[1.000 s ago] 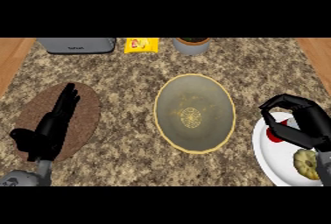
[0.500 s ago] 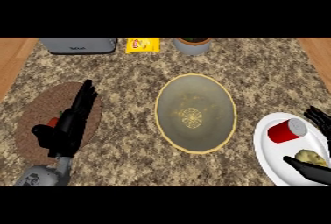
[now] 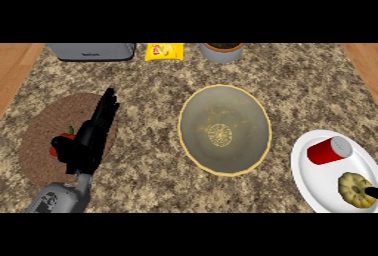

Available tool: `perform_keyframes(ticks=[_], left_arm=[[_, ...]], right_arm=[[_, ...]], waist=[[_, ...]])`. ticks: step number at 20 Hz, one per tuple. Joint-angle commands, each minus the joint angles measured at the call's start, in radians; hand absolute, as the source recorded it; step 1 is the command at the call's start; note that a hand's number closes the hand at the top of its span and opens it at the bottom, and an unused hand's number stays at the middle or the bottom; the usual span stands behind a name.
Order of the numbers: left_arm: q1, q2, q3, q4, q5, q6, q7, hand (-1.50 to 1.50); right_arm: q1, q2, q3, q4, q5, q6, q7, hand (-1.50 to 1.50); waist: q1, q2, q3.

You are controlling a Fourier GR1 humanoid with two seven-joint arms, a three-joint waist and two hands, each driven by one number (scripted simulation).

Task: Pick the can from the plate and place it in the bowl

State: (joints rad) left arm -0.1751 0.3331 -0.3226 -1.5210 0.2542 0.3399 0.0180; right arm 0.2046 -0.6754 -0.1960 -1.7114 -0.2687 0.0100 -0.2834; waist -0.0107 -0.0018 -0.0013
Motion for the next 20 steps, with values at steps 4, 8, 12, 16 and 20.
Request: perform_keyframes(ticks=[4, 8, 12, 16, 20], left_arm=[[-0.059, -0.029, 0.026, 0.027, -0.014, -0.017, 0.038, 0.0], [-0.039, -0.026, 0.025, 0.021, -0.037, -0.027, 0.033, 0.0], [-0.018, -0.063, 0.035, 0.055, -0.041, -0.051, -0.017, 0.0], [0.053, -0.021, 0.063, -0.053, -0.05, -0.087, 0.024, 0.0], [0.052, -0.073, 0.072, -0.058, -0.111, -0.064, 0.041, 0.0]], right_arm=[[-0.096, -0.105, 0.025, -0.042, -0.008, 0.057, 0.345, -1.5], [-0.111, -0.127, 0.082, -0.005, 0.033, 0.12, 0.432, -1.5], [-0.17, -0.144, 0.09, 0.102, 0.052, 0.21, 0.459, -1.5], [-0.12, -0.082, 0.078, 0.203, 0.136, 0.255, 0.3, -1.5], [-0.094, -0.036, 0.048, 0.183, 0.165, 0.308, 0.277, -1.5]], waist=[[0.011, 0.003, 0.0], [0.013, 0.002, 0.001], [0.014, 0.003, 0.001], [0.011, 0.001, 0.002], [0.008, 0.001, 0.001]])
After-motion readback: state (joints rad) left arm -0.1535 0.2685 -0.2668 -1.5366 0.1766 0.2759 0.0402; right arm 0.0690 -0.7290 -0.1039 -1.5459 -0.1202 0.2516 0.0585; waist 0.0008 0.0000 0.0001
